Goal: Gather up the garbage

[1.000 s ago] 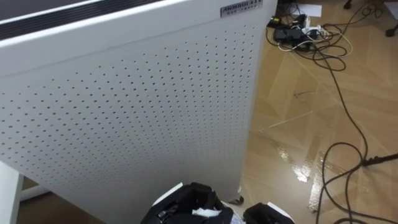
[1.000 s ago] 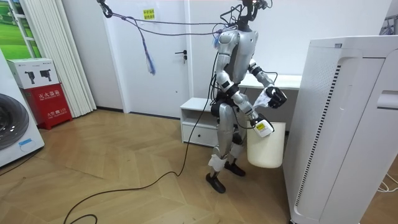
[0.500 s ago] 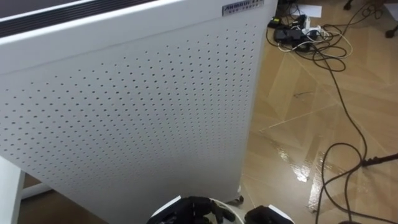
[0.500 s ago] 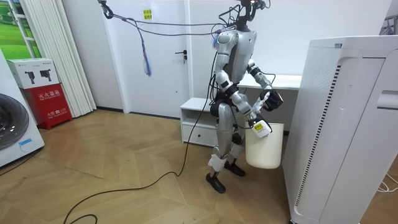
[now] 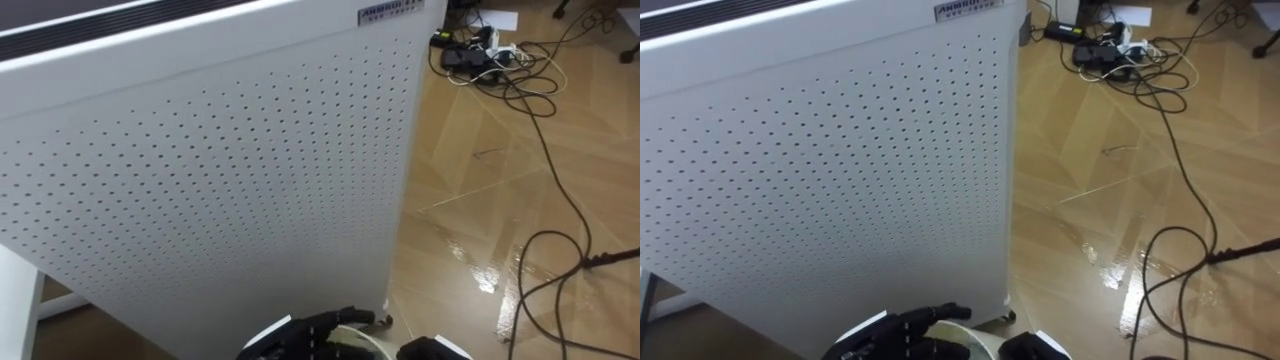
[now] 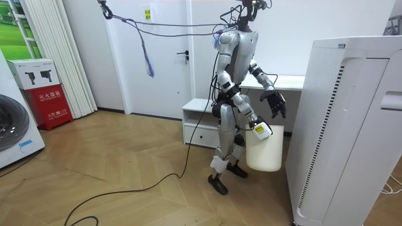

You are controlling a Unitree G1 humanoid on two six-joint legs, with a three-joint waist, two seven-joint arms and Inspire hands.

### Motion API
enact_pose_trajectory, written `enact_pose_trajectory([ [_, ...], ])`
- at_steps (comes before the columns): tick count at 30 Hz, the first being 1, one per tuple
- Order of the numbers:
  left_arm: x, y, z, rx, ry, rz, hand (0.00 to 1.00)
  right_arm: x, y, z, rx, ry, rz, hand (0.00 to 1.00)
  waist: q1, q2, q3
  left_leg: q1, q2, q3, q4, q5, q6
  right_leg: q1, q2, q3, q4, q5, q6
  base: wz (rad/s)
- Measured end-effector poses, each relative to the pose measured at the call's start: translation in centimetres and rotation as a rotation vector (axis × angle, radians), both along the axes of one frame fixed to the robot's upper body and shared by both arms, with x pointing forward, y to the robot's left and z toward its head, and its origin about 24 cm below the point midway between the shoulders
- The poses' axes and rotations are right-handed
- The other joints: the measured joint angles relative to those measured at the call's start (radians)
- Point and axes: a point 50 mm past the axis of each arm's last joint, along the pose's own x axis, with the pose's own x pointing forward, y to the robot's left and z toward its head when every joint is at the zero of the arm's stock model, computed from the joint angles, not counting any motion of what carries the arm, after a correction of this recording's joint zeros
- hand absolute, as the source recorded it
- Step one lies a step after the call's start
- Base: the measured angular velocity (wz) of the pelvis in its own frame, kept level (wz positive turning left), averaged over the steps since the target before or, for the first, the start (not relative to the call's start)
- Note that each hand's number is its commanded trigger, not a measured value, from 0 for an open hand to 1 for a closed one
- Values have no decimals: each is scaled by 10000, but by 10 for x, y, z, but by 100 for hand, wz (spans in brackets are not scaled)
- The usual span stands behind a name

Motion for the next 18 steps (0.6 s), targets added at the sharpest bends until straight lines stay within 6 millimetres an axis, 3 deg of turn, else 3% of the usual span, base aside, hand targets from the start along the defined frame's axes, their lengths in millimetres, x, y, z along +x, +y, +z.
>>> enact_pose_trajectory([
  [11, -5, 3, -6, 74, 277, 89, 0, 0, -4, 1, -67, -6, -6, 100, -23, -6, 0, 188, 7, 12, -25, 0, 0, 304, 80, -62, -152, -2, 0, 3],
  [18, -13, 16, -16, 48, 782, 612, 0, -6, -20, 0, -49, 40, -519, 100, -21, -44, -33, 460, -1, 48, -207, 7, 9, 597, 118, -70, -355, -4, 2, 2],
])
